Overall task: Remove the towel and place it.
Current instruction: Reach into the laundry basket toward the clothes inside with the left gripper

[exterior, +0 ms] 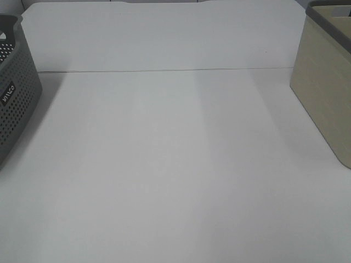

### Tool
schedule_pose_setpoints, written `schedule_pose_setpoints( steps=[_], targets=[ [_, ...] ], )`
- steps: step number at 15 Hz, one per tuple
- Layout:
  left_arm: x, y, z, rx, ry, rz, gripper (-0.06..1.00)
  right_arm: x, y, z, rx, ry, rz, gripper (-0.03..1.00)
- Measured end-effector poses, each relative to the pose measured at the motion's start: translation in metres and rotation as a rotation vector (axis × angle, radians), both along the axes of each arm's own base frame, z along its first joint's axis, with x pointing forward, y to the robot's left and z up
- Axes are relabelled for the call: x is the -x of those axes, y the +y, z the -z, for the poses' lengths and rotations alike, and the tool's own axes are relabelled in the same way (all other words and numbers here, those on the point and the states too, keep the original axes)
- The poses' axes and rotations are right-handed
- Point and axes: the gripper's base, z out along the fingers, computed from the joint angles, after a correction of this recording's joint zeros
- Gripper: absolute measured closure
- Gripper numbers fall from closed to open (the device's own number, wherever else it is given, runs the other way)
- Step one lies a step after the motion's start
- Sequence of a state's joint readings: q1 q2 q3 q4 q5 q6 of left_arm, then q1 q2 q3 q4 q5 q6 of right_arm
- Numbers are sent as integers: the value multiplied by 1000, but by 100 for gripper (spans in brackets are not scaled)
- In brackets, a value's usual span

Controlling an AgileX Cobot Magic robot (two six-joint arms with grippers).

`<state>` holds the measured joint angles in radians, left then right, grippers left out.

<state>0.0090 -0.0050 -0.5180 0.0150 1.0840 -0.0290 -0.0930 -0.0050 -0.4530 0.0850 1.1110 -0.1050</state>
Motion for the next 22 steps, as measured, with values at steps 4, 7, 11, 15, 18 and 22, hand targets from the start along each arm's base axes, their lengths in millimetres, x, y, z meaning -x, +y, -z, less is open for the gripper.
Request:
schedule_pose_setpoints(
  steps=[4,7,11,15,18,22],
  targets=[
    [0,-1,0,12,0,9,-5,0,0,0,0,0,0,21],
    [0,-1,0,12,0,9,-5,0,0,0,0,0,0,21],
    [0,-1,0,12,0,9,-5,0,0,0,0,0,0,21],
    [0,-1,0,12,0,9,-5,0,0,0,0,0,0,21],
    [0,-2,0,16,0,11,-5,0,0,0,0,0,0,21],
    [0,-1,0,12,0,9,-5,0,0,0,0,0,0,21]
  ],
)
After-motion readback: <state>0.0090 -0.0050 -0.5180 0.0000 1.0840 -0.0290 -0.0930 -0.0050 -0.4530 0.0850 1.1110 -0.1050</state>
